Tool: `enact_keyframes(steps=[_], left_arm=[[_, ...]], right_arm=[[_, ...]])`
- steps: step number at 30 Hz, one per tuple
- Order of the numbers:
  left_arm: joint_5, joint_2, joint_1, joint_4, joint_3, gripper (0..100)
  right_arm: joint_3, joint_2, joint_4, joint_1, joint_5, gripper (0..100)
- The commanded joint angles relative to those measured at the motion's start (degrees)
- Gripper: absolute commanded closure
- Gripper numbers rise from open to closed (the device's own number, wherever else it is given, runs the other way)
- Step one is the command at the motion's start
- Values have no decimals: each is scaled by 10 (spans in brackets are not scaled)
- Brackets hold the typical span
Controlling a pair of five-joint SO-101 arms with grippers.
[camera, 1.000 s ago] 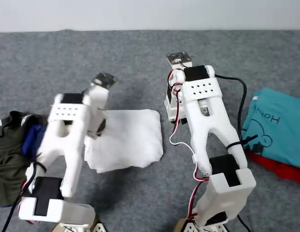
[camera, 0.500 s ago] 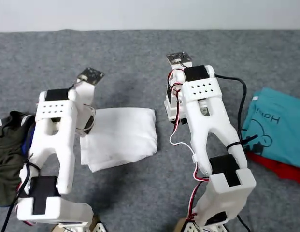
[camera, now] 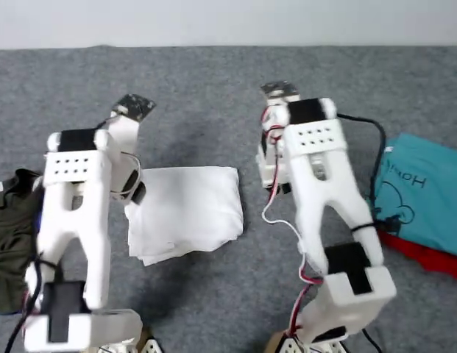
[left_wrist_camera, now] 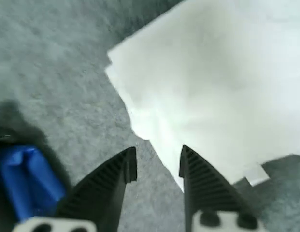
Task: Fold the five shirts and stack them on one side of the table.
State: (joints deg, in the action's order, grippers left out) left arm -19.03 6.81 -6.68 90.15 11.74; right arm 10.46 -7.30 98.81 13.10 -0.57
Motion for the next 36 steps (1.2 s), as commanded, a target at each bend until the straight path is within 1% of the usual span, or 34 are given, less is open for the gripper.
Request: enact_keyframes(steps=[1,3,7,11,14,17,21,24,29,32,36], left_arm=[[0,62,49,47,-37,847],[0,76,102,59,-36,880],[0,55,208,55,-35,996],[26,-13,275,22,-37,994],[35,-58,310,-7,-37,994],[36,-80,353,-18,-51,995],[53,-106,390,-36,-70,995],[62,-148,398,-53,-69,995],[63,-222,420,-53,-69,995],[63,-251,423,-53,-68,995],[63,-273,425,-43,-69,995]], right_arm=[[32,80,35,-34,29,945],[27,116,41,-61,56,946],[28,196,40,-151,91,946],[19,248,40,-243,127,946],[4,275,40,-301,131,946],[-22,302,40,-339,132,946],[-69,344,40,-364,132,946],[-106,378,40,-368,133,946],[-156,427,39,-365,144,946],[-172,441,39,-367,167,946],[-175,445,39,-367,171,946]])
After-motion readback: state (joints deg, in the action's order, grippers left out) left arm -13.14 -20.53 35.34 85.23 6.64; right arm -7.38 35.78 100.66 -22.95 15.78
